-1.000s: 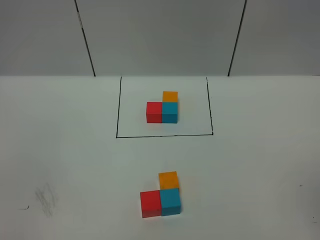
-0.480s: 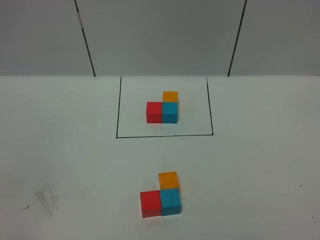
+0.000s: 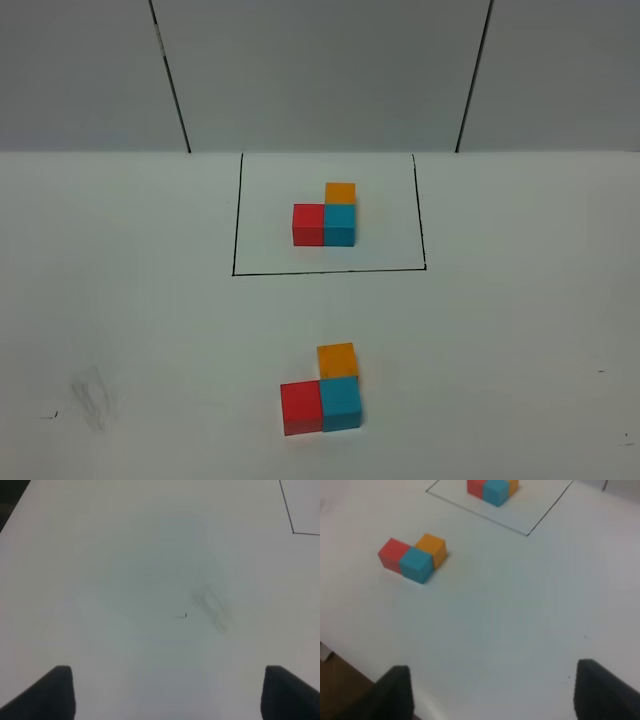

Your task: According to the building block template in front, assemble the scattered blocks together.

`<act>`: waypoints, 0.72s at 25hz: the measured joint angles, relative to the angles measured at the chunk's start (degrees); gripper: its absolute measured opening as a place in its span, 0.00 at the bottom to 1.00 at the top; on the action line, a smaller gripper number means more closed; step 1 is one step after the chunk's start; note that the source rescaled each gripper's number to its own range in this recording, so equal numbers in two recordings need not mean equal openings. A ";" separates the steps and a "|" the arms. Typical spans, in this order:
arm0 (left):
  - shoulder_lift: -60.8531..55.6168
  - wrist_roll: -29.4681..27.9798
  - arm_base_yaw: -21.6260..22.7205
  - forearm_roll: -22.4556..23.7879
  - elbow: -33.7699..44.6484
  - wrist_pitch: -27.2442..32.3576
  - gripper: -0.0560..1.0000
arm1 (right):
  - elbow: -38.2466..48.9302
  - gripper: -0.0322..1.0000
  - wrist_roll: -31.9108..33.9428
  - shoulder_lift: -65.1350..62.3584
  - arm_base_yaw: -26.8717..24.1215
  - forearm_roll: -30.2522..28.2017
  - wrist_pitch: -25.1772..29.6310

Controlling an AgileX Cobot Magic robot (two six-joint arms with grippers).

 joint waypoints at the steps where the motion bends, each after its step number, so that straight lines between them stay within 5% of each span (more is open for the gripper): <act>1: 0.00 0.00 0.00 0.00 0.00 0.00 0.99 | 0.92 0.53 0.00 -0.11 -0.53 0.71 0.00; 13: 0.00 0.00 0.00 0.00 0.00 0.00 0.99 | 5.17 0.47 0.00 -6.21 -13.43 3.22 -0.53; 18: 0.00 0.00 0.00 0.00 0.00 0.00 0.99 | 12.46 0.47 0.00 -9.51 -17.02 3.22 -10.64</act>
